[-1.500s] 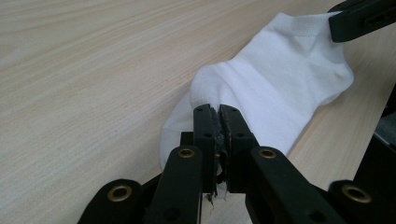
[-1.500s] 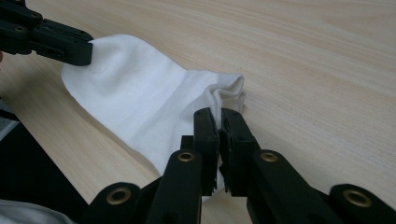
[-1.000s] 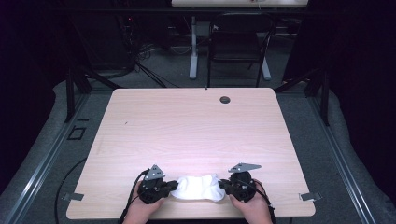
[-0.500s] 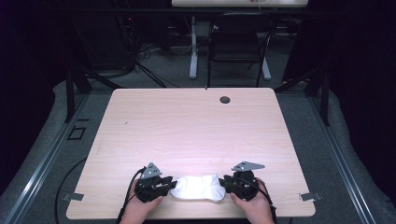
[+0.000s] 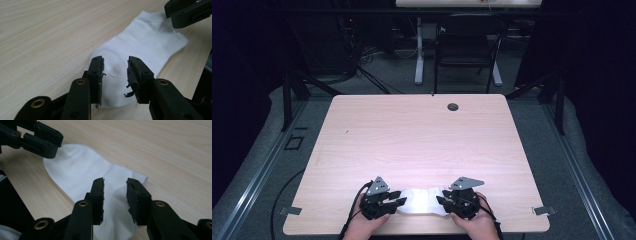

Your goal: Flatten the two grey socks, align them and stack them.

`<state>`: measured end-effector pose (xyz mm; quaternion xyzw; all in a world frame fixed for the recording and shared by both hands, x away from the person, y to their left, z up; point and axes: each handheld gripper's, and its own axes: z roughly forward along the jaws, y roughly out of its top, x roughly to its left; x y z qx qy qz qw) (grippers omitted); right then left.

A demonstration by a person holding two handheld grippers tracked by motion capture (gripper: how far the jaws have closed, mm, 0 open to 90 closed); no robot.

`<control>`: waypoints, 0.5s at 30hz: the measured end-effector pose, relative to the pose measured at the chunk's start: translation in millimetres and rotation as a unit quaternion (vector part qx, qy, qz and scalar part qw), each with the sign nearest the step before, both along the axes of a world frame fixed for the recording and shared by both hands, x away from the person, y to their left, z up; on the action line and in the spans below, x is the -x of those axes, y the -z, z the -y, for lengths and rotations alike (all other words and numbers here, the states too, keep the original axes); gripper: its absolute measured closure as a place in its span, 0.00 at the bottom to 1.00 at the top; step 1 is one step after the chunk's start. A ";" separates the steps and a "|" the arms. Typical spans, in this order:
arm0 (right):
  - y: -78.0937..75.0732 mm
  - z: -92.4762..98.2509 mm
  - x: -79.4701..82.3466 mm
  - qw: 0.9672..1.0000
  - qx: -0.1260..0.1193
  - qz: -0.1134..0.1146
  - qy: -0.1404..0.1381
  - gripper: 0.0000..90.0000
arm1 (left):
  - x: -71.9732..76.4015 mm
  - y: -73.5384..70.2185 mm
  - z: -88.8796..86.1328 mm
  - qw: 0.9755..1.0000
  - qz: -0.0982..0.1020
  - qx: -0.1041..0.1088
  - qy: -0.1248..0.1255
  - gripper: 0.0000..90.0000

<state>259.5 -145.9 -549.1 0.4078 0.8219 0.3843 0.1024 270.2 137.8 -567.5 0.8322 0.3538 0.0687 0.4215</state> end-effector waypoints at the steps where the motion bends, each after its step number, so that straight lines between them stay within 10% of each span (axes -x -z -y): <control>1: 2.5 -1.0 -0.7 1.000 0.002 -0.001 -0.003 0.74 | -0.1 1.3 0.9 1.000 -0.003 0.000 0.002 0.70; 15: 19.4 -1.0 -6.5 1.000 0.029 -0.001 -0.008 0.67 | -0.9 10.7 2.1 1.000 -0.011 -0.012 0.004 0.67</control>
